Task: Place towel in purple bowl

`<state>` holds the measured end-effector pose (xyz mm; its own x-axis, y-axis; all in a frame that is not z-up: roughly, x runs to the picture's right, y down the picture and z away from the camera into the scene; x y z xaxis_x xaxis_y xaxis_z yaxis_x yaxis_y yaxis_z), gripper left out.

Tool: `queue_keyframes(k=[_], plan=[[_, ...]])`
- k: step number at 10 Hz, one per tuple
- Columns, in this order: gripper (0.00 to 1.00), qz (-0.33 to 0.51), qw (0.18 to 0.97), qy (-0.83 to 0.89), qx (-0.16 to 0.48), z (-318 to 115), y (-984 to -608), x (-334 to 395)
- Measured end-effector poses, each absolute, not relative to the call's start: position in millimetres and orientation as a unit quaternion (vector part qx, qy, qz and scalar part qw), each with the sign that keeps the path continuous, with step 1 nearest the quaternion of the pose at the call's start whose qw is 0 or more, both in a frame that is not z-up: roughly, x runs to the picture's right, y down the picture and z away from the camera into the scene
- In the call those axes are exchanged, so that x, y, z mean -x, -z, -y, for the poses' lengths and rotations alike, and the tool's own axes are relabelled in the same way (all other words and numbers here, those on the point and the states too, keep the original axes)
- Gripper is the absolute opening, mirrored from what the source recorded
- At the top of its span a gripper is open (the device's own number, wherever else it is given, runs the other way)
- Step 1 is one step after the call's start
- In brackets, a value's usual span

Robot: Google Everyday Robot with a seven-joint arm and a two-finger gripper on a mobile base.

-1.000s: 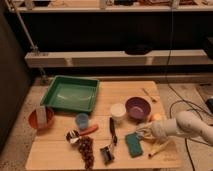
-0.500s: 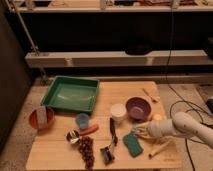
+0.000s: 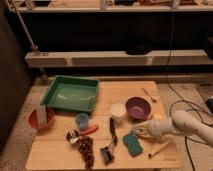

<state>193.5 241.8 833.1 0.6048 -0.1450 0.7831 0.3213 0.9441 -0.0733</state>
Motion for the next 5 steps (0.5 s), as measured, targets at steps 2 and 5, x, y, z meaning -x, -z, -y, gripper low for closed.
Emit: queue_keyframes(k=[2,5], plan=[[0.00,0.424,0.890,0.131,0.103,-239.7,-833.8,-193.5],[0.00,0.423,0.891,0.131,0.103,-239.2,-834.1,-193.6]])
